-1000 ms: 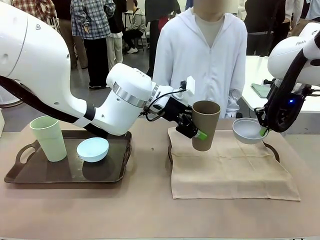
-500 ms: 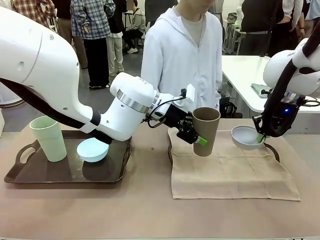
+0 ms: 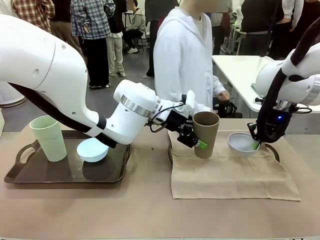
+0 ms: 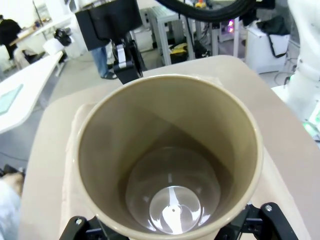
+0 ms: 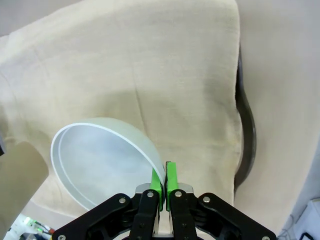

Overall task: Set up a tray with a mat and arrange the tableware.
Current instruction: Place the Picnic Bowl and Reusable plastic cup back onto the Handle tray in front of the human's position, then pick up the Picnic Bowl and Reusable plastic cup from the Handle tray in front of the human's position and hold them in the air.

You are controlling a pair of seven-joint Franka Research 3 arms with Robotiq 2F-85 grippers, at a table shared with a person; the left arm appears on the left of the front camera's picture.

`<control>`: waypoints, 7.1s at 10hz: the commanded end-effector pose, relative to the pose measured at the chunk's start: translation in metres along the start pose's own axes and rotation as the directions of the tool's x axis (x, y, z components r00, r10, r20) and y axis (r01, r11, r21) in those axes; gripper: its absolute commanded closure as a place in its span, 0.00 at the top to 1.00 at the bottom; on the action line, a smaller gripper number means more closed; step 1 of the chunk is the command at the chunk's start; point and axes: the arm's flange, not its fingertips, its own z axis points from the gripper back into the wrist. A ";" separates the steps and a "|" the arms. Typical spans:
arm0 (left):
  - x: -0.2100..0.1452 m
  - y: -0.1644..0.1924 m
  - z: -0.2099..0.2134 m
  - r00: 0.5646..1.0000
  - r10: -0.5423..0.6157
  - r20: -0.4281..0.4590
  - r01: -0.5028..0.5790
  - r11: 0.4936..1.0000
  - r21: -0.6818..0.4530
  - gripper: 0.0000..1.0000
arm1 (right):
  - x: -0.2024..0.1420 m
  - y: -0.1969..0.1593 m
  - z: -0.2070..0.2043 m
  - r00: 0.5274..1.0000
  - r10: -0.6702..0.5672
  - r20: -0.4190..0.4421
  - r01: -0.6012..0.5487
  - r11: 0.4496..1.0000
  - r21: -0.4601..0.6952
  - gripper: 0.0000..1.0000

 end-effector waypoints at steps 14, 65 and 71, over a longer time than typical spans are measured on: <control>-0.021 0.006 0.017 0.973 0.199 -0.116 -0.196 0.980 0.040 1.00 | -0.008 -0.004 0.027 0.998 0.047 0.044 -0.046 0.999 -0.024 1.00; -0.019 -0.223 0.521 0.060 0.980 0.192 -0.973 0.014 0.232 1.00 | -0.108 -0.201 0.190 0.970 -0.218 0.104 0.114 0.793 0.598 0.91; -0.106 -0.282 0.600 -0.083 0.943 0.322 -0.996 -0.065 -0.067 1.00 | -0.141 -0.313 0.161 0.911 -0.412 -0.014 0.224 0.465 0.857 0.91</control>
